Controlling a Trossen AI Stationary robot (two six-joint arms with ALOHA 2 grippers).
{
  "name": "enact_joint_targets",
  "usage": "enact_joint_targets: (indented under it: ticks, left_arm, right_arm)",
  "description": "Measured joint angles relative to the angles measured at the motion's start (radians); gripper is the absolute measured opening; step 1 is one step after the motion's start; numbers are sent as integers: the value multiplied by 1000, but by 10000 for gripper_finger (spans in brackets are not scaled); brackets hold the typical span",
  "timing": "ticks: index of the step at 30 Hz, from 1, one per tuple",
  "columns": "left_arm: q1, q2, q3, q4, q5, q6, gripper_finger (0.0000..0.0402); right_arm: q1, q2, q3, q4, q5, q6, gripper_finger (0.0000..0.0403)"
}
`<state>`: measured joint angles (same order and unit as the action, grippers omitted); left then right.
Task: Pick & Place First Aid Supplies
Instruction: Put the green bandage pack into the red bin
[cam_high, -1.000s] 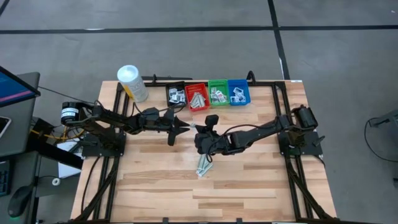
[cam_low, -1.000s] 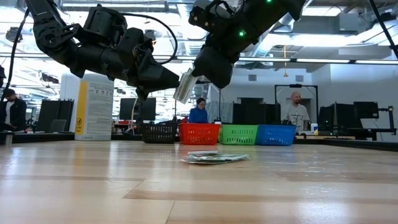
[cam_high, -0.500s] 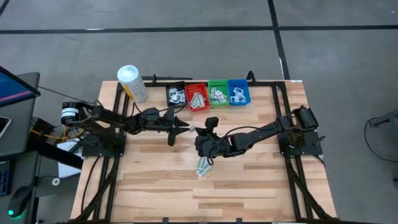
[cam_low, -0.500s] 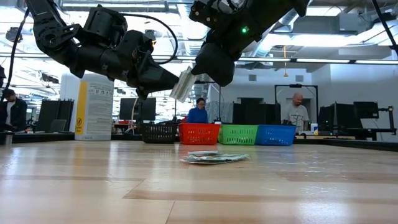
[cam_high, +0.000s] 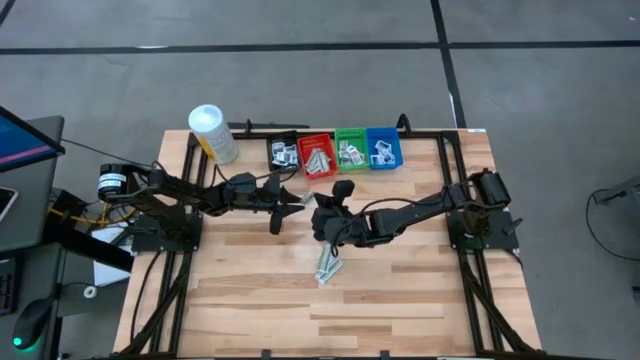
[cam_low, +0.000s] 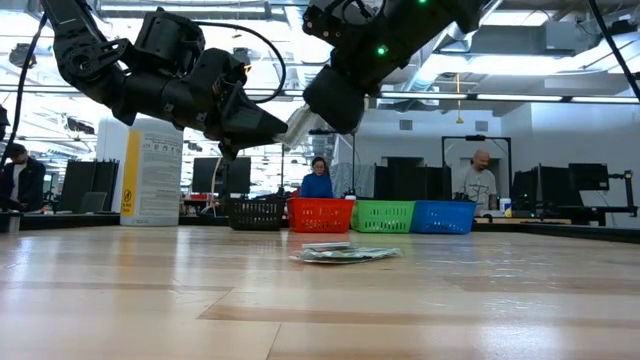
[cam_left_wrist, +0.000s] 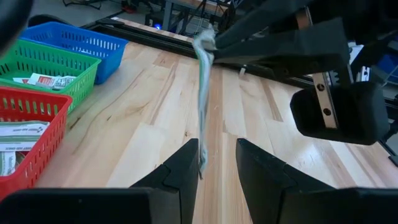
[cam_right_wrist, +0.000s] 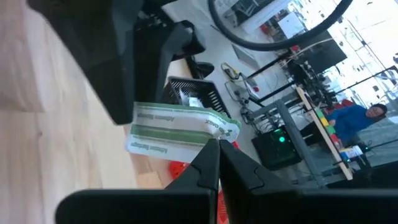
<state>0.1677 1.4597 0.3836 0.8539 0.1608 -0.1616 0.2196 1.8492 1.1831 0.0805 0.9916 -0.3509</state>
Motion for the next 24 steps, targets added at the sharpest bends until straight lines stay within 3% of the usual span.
enact_joint_targets:
  ticks: [14,20,22,24]
  left_arm:
    - [0,0,0,22,0,7,104]
    - [0,0,0,22,0,31,41]
    - [0,0,0,22,-8,55,12]
    - [0,0,0,22,-43,57,8]
  right_arm:
    - [-7,0,0,71,-66,-41,0]
    - [-7,0,-1,72,-68,-53,4]
    - [-5,0,-1,71,-70,-69,16]
    - [-3,0,-1,70,-71,-84,35]
